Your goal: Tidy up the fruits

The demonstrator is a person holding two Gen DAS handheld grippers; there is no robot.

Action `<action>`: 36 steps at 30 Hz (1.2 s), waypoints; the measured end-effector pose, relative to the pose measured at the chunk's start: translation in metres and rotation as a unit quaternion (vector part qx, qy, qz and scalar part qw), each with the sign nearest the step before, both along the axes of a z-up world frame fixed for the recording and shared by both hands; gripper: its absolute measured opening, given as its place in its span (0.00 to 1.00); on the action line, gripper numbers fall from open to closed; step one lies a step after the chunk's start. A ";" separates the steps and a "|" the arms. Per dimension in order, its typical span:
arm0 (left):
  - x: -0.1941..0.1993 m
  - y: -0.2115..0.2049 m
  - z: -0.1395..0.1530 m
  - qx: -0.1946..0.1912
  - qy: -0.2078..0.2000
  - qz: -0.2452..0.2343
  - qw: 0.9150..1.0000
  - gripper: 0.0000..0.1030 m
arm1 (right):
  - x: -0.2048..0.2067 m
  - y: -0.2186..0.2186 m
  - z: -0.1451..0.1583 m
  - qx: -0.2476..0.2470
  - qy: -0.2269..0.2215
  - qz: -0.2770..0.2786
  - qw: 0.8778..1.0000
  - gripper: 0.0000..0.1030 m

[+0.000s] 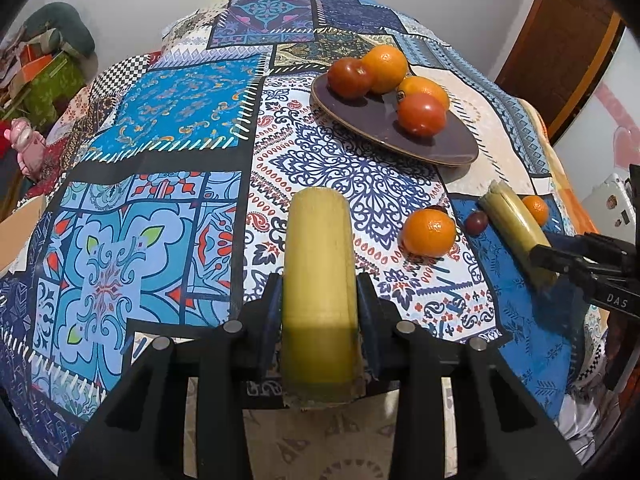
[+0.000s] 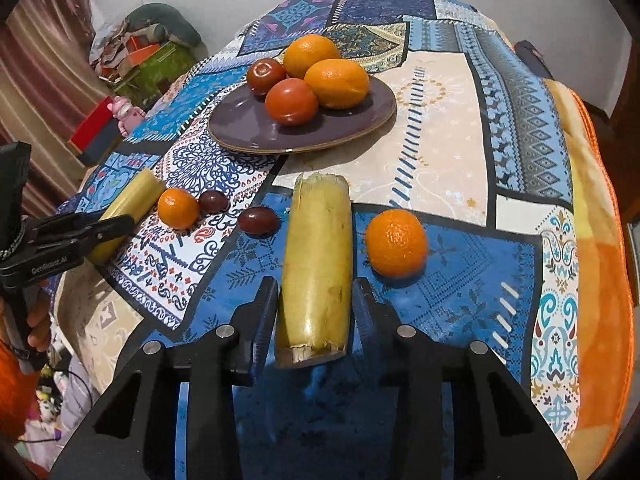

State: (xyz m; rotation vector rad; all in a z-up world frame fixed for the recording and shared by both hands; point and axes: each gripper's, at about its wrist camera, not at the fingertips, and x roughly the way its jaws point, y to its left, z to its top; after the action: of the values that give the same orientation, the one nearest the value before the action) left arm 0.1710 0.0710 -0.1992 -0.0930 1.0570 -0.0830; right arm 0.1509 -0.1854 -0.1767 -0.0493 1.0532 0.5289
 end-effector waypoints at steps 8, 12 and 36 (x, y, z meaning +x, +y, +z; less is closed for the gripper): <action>0.013 -0.003 -0.007 0.001 0.007 0.001 1.000 0.35 | 0.016 0.009 -0.004 0.002 0.006 0.013 1.000 0.36; 0.021 -0.006 -0.010 0.005 0.001 -0.001 1.000 0.35 | 0.022 0.014 -0.010 0.000 0.007 0.017 1.000 0.37; 0.038 -0.011 0.025 -0.006 -0.046 0.007 0.999 0.35 | 0.020 -0.005 0.018 0.054 -0.048 -0.024 0.997 0.35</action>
State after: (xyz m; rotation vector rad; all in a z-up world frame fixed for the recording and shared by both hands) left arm 0.2089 0.0595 -0.1737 -0.1071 0.9639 -0.0795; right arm 0.1708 -0.1903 -0.1590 0.0455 0.9291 0.5340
